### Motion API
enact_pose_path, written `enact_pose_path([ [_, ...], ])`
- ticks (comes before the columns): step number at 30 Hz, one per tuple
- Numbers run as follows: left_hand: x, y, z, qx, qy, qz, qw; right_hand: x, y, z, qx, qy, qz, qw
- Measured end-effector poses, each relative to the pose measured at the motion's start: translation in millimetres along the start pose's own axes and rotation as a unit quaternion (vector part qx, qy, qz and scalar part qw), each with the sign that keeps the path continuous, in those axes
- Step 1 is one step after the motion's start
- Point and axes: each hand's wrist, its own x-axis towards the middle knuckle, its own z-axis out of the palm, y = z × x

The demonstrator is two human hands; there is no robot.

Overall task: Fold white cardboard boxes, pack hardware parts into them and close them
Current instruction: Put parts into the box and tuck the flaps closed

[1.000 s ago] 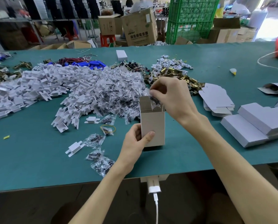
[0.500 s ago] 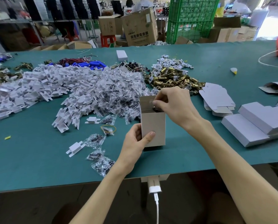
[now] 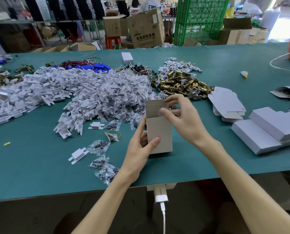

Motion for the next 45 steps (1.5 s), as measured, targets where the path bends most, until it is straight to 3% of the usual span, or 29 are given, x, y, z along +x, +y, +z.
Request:
enact_pose_path([
  [3,0.5,1.0,-0.9,-0.008,0.013,0.012,1.0,-17.7,16.5,12.1,0.121,-0.032,0.046,0.991],
  [10,1.0,-0.7,1.0,-0.009,0.048,-0.008,0.999,-41.4,35.6,32.3,0.304,0.039,0.136,0.942],
  [31,-1.0,-1.3,-0.3,-0.014,0.039,-0.028,0.999,-43.4,38.6,35.7,0.258,-0.011,0.11,0.96],
  [45,-2.2,-2.5,-0.2,0.0,0.075,-0.027,0.997,-45.1,39.2,34.4,0.255,-0.035,0.101,0.961],
])
